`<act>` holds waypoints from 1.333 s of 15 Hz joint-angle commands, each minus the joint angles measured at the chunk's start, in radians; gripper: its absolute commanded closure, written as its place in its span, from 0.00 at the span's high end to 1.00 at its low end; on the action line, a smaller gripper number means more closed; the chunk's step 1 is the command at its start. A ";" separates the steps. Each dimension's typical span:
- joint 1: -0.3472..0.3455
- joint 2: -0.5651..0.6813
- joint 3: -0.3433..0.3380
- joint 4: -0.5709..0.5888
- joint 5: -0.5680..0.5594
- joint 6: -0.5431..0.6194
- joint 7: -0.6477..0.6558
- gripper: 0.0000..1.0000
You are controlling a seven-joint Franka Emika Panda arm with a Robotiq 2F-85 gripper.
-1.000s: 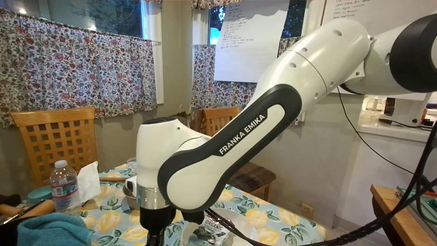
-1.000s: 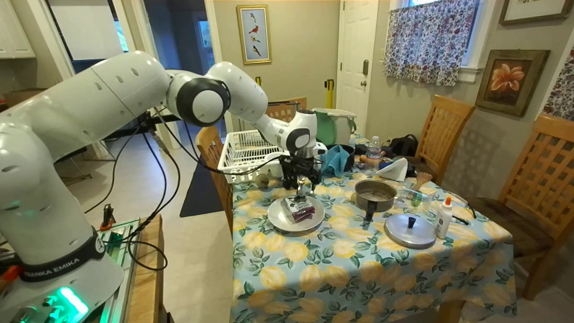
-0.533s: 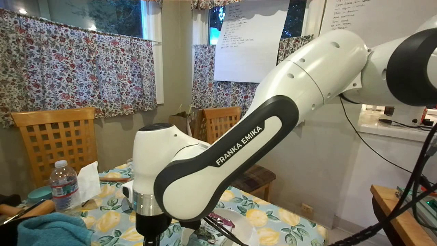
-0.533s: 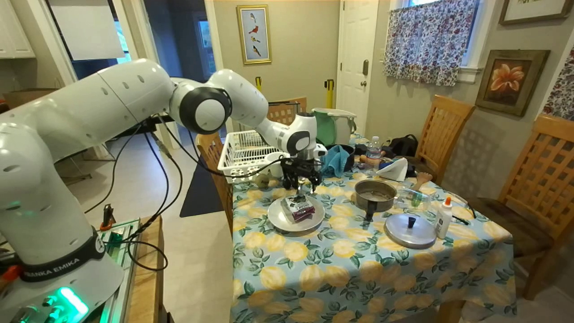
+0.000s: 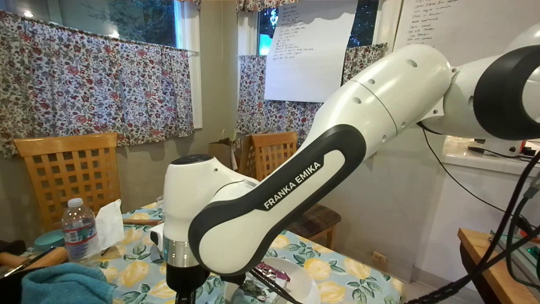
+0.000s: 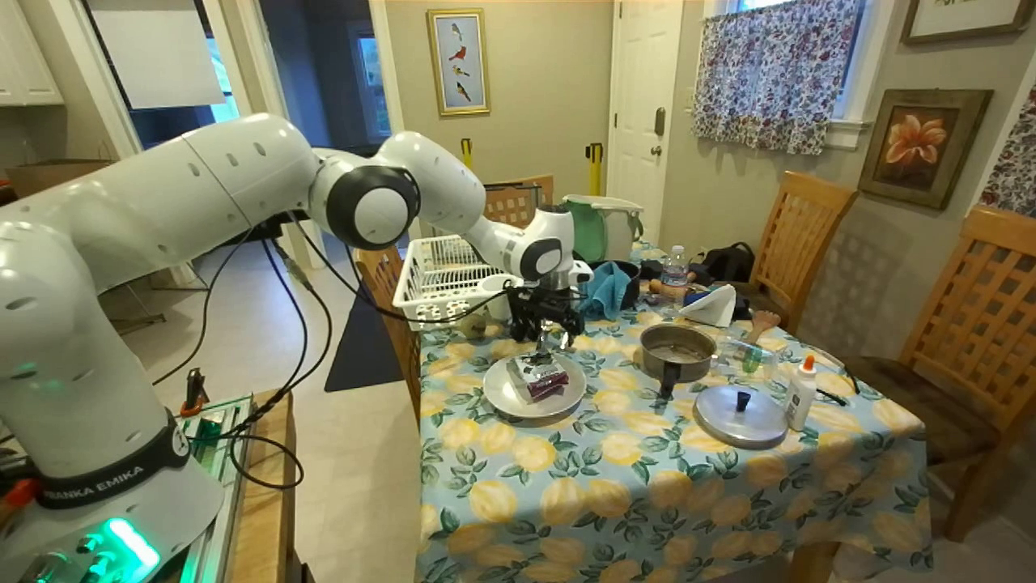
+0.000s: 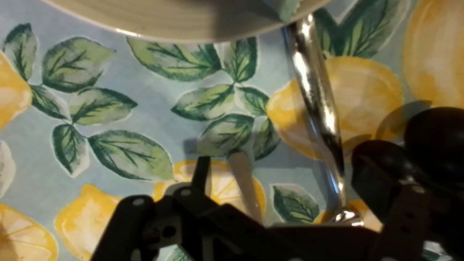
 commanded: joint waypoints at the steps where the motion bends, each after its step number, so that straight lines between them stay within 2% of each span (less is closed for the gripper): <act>1: 0.006 0.036 -0.005 0.060 -0.026 -0.028 -0.007 1.00; 2: 0.005 0.037 -0.004 0.060 -0.026 -0.029 -0.011 0.75; 3: 0.005 0.036 -0.004 0.058 -0.025 -0.029 -0.012 0.74; 8: 0.005 0.032 -0.007 0.054 -0.026 -0.024 -0.009 0.36; 9: 0.005 0.032 -0.007 0.054 -0.026 -0.023 -0.009 0.43; 10: 0.005 0.032 -0.007 0.057 -0.026 -0.023 -0.009 0.41; 11: 0.005 0.032 -0.008 0.058 -0.025 -0.023 -0.009 0.23; 14: 0.004 0.033 -0.007 0.060 -0.023 -0.022 -0.008 0.04; 15: 0.004 0.034 -0.006 0.061 -0.023 -0.022 -0.008 0.00; 20: -0.005 0.033 0.005 0.059 -0.014 -0.030 -0.017 0.04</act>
